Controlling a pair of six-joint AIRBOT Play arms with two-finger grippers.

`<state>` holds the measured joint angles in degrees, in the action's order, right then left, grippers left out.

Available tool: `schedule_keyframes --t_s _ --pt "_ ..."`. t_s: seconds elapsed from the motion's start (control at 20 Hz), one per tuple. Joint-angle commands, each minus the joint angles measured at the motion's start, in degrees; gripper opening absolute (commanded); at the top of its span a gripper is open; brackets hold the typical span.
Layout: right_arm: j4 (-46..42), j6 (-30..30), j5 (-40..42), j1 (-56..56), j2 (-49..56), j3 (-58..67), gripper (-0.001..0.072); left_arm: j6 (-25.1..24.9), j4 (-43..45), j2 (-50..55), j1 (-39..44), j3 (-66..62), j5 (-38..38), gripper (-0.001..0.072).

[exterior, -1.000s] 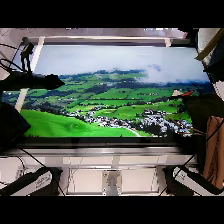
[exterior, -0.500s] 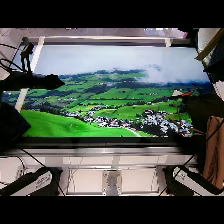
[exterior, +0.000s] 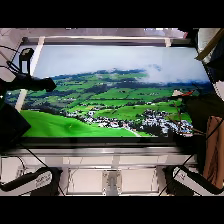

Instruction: Fold the clothes and pants, and hang the long-sleeved shirts on hangers.

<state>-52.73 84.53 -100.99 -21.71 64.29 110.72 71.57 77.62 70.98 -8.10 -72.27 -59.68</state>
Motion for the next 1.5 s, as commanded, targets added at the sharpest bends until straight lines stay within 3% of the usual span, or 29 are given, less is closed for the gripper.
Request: schedule_keyframes --t_s 0.0,0.05,0.1,0.25,0.3,0.55,0.65,0.75,0.95,1.05,1.1,1.15,1.35,1.45 --pt "-0.2 -0.07 1.73 0.07 0.04 0.07 0.0024 20.9 37.77 1.36 -3.43 0.02 4.76 0.0638" --pt "-0.22 -0.07 2.16 0.07 0.07 0.07 0.0024 32.3 48.37 2.16 -5.99 0.02 5.62 0.0637" --pt "-0.22 -0.07 2.29 0.07 0.11 0.07 0.0024 38.4 53.99 3.04 -8.9 0.0 5.92 0.0636" --pt "-0.28 -0.07 2.32 0.07 0.55 0.04 0.0024 39.91 52.26 7.13 -19.1 0.0 3.61 0.064" --pt "-0.26 -0.04 2.64 0.07 0.81 -0.07 0.0024 39.91 51.98 9.16 -22.01 -0.02 2.4 0.0676" --pt "-0.17 0.02 4.92 0.09 1.22 -3.3 0.0024 40.81 50.97 17.99 -28.35 -0.09 2.23 0.0676" --pt "-0.17 0.26 4.59 0.09 1.22 -4.2 0.0024 48.26 50.73 20.11 -30.53 -0.09 2.84 0.0676" --pt "-0.13 0.46 4.61 0.07 1.22 -4.26 0.0024 52.92 49.05 21.73 -32.7 -0.09 4.92 0.0674" --pt "-0.02 1.14 4.68 0.07 1.22 -4.26 0.0024 52.94 36.33 24.11 -35.65 -0.11 14.86 0.066" --pt "0.0 2.01 4.76 0.09 1.22 -4.26 0.0025 52.94 33.48 24.41 -35.93 -0.11 17.53 0.0473" --pt "0.0 2.05 4.72 0.07 1.22 -4.26 0.0024 52.65 33.51 24.39 -35.93 -0.13 17.49 0.0129" --pt "0.0 2.12 4.72 0.07 1.22 -4.26 0.0024 51.01 33.53 24.2 -35.93 -0.13 17.2 0.0023" --pt "-0.02 2.36 4.72 0.07 1.16 -4.24 0.0024 44.22 31.26 18.58 -35.06 -0.13 13.16 0.002" --pt "-0.04 2.25 4.74 0.04 1.16 -4.24 0.0024 39.71 23.87 11.8 -33.4 -0.13 13.16 0.002"
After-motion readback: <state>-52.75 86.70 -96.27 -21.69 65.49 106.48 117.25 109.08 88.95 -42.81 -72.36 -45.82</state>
